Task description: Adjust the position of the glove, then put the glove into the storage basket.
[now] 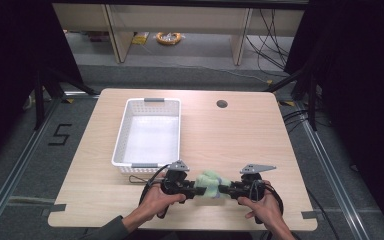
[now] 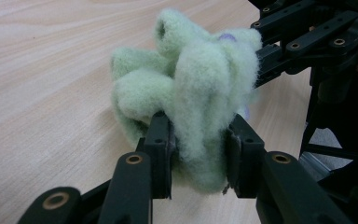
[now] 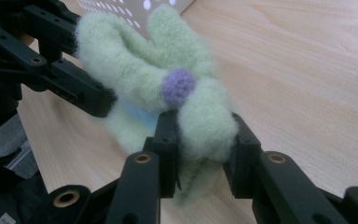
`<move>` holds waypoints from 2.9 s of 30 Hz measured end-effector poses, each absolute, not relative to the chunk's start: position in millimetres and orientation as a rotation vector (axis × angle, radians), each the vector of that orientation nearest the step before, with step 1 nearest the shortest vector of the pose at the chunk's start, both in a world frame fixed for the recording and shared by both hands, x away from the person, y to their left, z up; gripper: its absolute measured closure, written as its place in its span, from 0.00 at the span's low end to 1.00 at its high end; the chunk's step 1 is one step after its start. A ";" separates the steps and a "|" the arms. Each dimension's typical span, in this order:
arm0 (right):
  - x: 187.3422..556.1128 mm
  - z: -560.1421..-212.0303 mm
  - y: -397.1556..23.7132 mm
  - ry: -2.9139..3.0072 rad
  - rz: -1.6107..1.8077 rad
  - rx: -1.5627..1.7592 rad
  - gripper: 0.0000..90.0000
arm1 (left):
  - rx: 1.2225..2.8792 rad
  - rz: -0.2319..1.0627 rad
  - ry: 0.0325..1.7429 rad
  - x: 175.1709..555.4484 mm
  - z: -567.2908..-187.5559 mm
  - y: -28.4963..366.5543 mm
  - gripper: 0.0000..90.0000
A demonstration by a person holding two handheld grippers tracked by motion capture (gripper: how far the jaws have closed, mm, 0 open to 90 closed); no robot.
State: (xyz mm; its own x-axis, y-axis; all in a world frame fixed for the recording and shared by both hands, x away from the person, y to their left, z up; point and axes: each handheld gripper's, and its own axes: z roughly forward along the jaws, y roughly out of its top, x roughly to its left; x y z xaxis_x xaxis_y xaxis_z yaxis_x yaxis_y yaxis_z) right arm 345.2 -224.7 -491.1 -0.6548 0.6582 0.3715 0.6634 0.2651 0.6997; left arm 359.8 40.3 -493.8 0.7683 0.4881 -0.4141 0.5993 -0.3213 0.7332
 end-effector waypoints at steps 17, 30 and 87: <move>344.0 -481.6 -210.8 -2.526 -1.395 -1.245 0.78 | 1.980 -0.100 0.811 353.7 -485.4 55.5 0.73; 344.6 -465.9 -198.8 -2.503 -1.395 -1.230 0.77 | 1.953 -0.075 0.842 351.1 -477.5 67.6 0.72; 432.8 -384.8 -86.6 -2.614 -1.366 -1.032 0.77 | 1.884 0.010 1.015 413.2 -404.3 179.8 0.71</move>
State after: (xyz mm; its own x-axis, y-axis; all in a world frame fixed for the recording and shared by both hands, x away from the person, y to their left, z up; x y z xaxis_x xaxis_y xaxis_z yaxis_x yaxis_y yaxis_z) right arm 432.8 -86.6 -384.8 -0.7815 0.5453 0.3032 0.5602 0.3994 0.7257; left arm 413.2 179.8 -404.3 0.6540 0.6462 -0.3933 0.6385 -0.1926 0.7451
